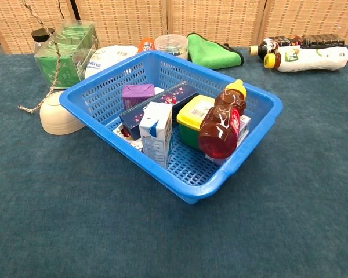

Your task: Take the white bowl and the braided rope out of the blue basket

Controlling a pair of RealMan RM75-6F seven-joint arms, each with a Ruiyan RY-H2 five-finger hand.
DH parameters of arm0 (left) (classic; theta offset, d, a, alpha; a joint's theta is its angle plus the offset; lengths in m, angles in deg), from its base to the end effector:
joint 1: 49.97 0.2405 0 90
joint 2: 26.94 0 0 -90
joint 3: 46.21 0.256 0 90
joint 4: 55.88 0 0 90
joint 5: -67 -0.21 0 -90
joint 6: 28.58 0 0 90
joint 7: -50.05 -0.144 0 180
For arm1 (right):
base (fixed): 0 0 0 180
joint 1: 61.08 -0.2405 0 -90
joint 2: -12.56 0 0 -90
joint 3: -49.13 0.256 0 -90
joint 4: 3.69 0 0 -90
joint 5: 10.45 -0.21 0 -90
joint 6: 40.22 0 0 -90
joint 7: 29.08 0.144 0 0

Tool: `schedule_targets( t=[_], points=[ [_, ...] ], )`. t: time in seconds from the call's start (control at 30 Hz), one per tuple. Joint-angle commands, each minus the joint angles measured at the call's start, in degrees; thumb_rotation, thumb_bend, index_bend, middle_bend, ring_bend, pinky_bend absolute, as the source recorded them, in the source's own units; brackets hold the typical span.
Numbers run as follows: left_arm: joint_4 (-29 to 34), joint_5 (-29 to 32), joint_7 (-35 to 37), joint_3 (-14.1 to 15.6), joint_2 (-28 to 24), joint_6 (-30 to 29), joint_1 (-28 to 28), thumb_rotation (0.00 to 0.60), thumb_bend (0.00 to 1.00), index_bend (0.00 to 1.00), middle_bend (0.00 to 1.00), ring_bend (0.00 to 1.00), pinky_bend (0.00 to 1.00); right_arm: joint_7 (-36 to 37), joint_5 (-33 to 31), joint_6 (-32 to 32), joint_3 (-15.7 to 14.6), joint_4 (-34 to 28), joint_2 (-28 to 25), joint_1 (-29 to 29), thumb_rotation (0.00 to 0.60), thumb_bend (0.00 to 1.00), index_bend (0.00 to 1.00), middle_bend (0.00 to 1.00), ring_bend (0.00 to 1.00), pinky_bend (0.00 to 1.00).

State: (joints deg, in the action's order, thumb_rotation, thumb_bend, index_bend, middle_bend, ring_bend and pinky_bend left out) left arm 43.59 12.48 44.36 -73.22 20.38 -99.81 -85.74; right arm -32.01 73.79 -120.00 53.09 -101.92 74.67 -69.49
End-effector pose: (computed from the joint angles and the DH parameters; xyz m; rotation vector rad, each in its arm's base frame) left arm -0.1483 0.3775 0.3013 -1.1869 -0.6221 -1.2156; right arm -0.2878 -0.2012 0.1523 1.4454 -0.9452 0.9116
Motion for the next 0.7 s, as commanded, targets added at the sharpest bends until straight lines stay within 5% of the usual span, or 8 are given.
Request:
schedule_targets(
  t=[0.03, 0.23, 0.3, 0.4, 0.43, 0.53, 0.7],
  points=[
    [0.19, 0.82, -2.83, 1.49, 2.74, 1.06, -1.64, 0.6, 0.51, 0.62, 0.6, 0.46, 0.4, -0.01, 0.08, 0.03, -0.05, -0.02, 0.03, -0.02, 0.6, 0.0, 0.0, 0.0, 0.0, 0.0],
    [-2.11, 1.8, -7.48, 4.34, 8.95, 3.16, -4.26, 0.6, 0.5, 0.58, 0.53, 0.38, 0.39, 0.09, 0.3, -0.13, -0.14, -0.11, -0.03, 0.05, 0.6, 0.0, 0.0, 0.0, 0.0, 0.0],
    [-2.77, 2.73, -8.69, 5.03, 10.47, 4.02, -4.89, 0.6, 0.5, 0.43, 0.4, 0.28, 0.31, 0.21, 0.26, -0.19, -0.1, -0.11, -0.07, 0.08, 0.6, 0.0, 0.0, 0.0, 0.0, 0.0],
    [-2.31, 6.41, -11.22, 6.22, 11.16, 7.2, -5.75, 0.6, 0.44, 0.04, 0.06, 0.04, 0.09, 0.23, 0.17, -0.01, -0.11, -0.05, -0.08, 0.02, 0.6, 0.0, 0.0, 0.0, 0.0, 0.0],
    [-1.46, 8.83, -12.34, 6.73, 10.64, 9.62, -6.24, 0.6, 0.41, 0.0, 0.01, 0.01, 0.04, 0.22, 0.17, 0.08, -0.14, -0.06, -0.07, -0.01, 0.6, 0.0, 0.0, 0.0, 0.0, 0.0],
    [-0.32, 8.06, -9.41, 6.64, 9.41, 12.51, -6.05, 0.6, 0.3, 0.0, 0.0, 0.0, 0.0, 0.19, 0.17, 0.02, -0.13, -0.08, -0.05, 0.0, 0.6, 0.0, 0.0, 0.0, 0.0, 0.0],
    [0.48, 2.11, -5.04, 6.31, 7.88, 9.28, -3.62, 0.6, 0.23, 0.0, 0.0, 0.0, 0.0, 0.05, 0.22, 0.11, -0.21, -0.13, -0.01, -0.03, 0.6, 0.0, 0.0, 0.0, 0.0, 0.0]
  ],
)
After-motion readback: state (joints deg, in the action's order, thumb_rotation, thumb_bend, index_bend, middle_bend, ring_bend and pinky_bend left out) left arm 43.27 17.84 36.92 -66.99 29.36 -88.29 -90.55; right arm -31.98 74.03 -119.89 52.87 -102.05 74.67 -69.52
